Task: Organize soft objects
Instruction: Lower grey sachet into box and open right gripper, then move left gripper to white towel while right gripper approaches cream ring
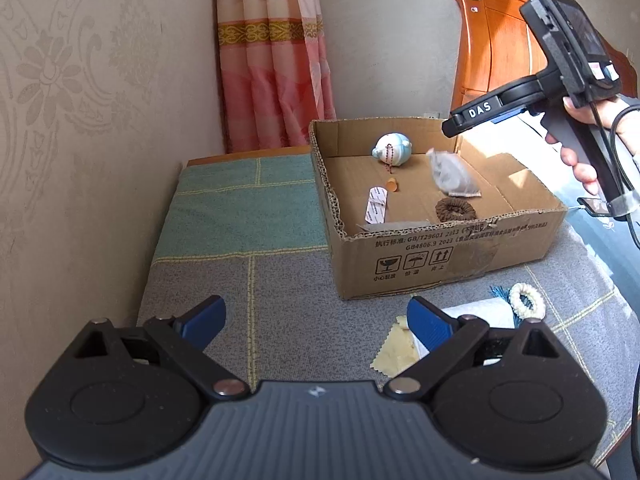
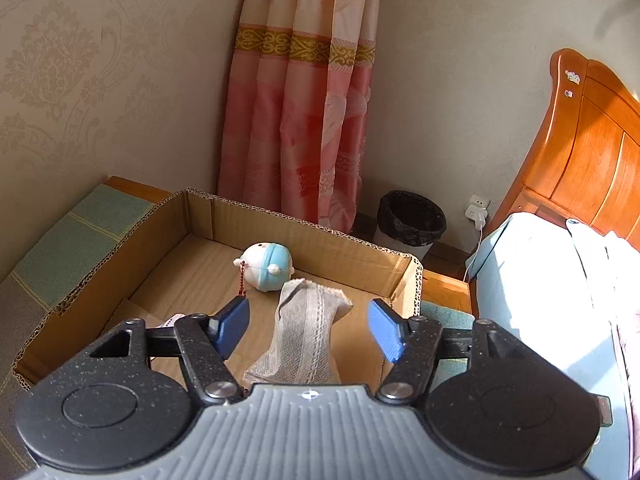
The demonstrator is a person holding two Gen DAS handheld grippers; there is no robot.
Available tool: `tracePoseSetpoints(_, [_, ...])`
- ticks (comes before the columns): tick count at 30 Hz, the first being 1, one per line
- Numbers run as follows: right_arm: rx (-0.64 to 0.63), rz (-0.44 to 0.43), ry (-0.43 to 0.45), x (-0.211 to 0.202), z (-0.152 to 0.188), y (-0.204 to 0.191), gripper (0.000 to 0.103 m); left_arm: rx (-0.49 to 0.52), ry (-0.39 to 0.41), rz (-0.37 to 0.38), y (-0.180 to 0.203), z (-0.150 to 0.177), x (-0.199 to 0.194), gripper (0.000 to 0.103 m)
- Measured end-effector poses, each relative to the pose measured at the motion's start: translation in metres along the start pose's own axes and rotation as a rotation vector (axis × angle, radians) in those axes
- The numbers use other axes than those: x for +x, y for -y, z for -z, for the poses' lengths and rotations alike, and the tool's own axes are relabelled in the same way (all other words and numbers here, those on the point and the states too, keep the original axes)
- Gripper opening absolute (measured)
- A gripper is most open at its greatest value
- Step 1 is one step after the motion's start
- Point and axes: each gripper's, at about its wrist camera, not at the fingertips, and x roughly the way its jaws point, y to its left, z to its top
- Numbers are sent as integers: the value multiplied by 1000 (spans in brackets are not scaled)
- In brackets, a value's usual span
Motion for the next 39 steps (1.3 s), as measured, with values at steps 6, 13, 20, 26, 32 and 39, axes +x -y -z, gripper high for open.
tracePoseSetpoints(6, [34, 5, 29, -16, 10, 0, 100, -38, 3, -23, -13, 4, -2, 101])
tracePoseSetpoints(13, [45, -12, 67, -56, 24, -3, 103, -72, 33, -48, -20, 8, -9, 101])
tracePoseSetpoints(20, [61, -15, 95, -97, 54, -8, 103, -74, 13, -35, -18, 14, -12, 101])
tracePoseSetpoints(26, [77, -6, 99, -121, 92, -16, 103, -61, -15, -19, -12, 18, -13, 101])
tracePoseSetpoints(32, [86, 26, 25, -110, 134, -24, 103, -49, -25, -26, -6, 22, -15, 101])
tracePoseSetpoints(39, [124, 26, -83, -76, 176, -31, 103, -40, -28, -27, 1, 24, -14, 101])
